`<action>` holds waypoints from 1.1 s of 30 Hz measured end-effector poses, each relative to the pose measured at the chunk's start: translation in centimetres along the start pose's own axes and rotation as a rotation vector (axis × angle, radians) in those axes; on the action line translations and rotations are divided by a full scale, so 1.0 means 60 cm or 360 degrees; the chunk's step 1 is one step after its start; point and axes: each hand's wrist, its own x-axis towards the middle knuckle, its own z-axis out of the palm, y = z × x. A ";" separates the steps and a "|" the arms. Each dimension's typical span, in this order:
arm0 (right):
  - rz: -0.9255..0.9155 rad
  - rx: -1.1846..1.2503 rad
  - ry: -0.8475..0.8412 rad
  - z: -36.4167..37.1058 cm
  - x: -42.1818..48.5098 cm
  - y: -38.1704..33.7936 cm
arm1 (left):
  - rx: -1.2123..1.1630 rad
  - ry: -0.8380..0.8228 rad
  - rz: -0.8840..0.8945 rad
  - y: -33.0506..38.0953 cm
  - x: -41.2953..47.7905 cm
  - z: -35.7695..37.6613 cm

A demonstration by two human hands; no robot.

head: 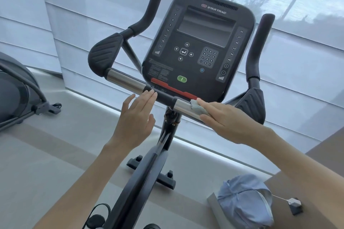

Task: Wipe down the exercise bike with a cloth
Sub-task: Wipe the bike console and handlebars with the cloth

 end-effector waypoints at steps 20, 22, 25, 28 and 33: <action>-0.0145 -0.0134 0.0149 0.007 0.053 0.000 | -0.0089 0.0015 0.0029 -0.009 0.004 0.009; -0.0104 -0.0303 0.0271 0.020 0.070 -0.023 | -0.0070 0.0014 0.0037 -0.010 0.004 0.007; -0.0053 -0.0352 0.0366 0.032 0.104 -0.050 | -0.0055 0.0003 0.0046 -0.010 0.004 0.004; -0.0029 -0.0207 0.0389 0.033 0.138 -0.063 | -0.0051 -0.0006 0.0037 -0.007 0.004 0.000; 0.0170 0.0293 0.0156 0.018 0.144 -0.048 | 0.0013 -0.0038 0.0027 -0.003 0.003 -0.006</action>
